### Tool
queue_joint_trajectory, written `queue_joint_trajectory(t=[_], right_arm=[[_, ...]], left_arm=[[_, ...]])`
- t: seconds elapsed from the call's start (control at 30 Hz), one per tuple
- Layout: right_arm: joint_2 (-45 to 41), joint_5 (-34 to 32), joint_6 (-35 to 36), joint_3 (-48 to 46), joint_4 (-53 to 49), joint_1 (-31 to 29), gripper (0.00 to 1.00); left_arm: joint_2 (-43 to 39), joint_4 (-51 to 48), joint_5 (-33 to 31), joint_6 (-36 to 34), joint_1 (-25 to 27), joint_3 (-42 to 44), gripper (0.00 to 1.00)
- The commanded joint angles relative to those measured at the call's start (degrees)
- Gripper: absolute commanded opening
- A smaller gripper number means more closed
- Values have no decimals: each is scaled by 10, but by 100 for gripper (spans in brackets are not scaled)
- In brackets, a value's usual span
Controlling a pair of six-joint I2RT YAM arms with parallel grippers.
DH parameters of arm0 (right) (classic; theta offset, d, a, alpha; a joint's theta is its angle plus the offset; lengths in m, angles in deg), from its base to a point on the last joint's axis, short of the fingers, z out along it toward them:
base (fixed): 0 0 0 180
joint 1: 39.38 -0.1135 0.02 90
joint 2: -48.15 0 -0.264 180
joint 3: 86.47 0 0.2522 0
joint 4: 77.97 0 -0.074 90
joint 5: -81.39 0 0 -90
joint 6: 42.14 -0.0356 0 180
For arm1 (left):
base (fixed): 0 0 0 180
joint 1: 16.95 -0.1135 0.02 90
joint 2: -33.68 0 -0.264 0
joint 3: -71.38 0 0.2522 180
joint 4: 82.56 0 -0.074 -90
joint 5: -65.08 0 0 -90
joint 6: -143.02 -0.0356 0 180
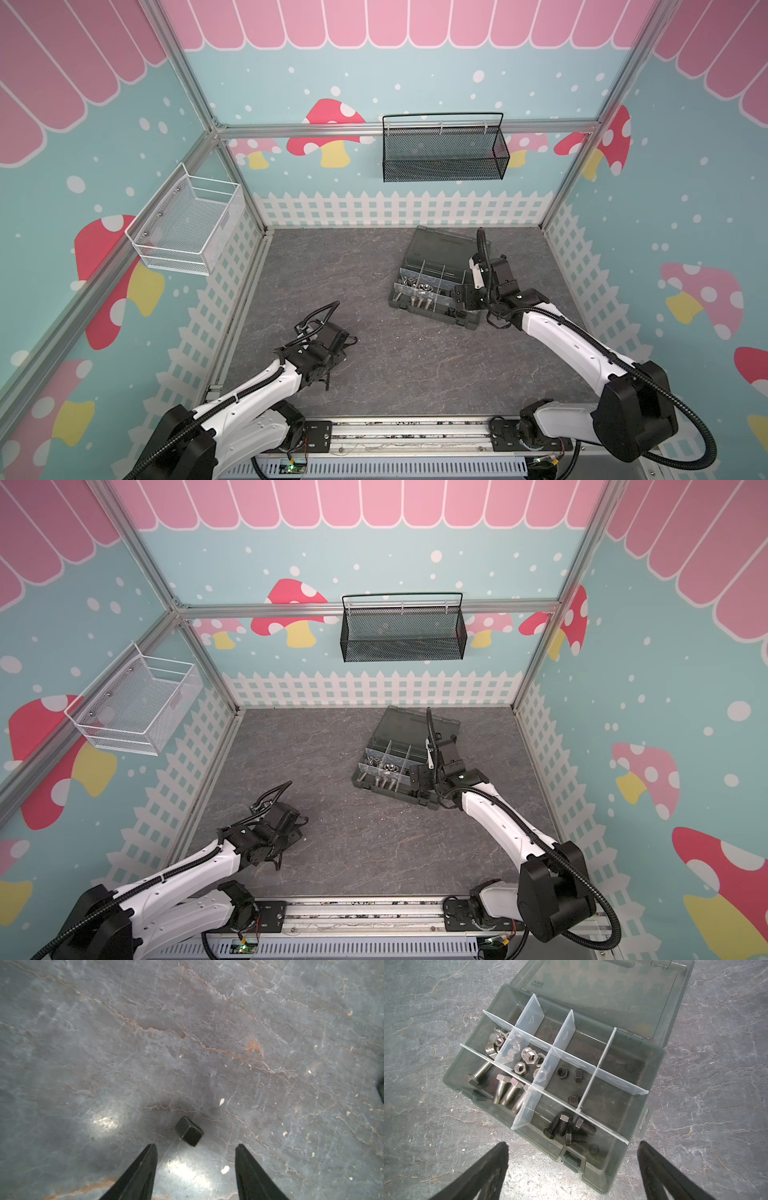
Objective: Sort the screws and nuts into containers
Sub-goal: 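Grasp the last black hex nut with the left gripper while the right gripper holds still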
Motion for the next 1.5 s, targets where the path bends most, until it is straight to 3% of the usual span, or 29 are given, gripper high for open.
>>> queue_joint_trajectory(t=[0.0,0.6,1.2,1.47], right_arm=[[-12,3,-6,-10,2,1,98],[-31,8,-11,-18,0,1,98],[-18,6,-17,-7,-3,1,98],[-14,9,-16,-8,-5,1,98]], left_arm=[[22,28,-21,2,-4,-17,56],[93,66,10,-32,-54,-16,40],[94,-9,16,-14,-31,-32,38],[110,-6,-14,-14,-32,-33,31]])
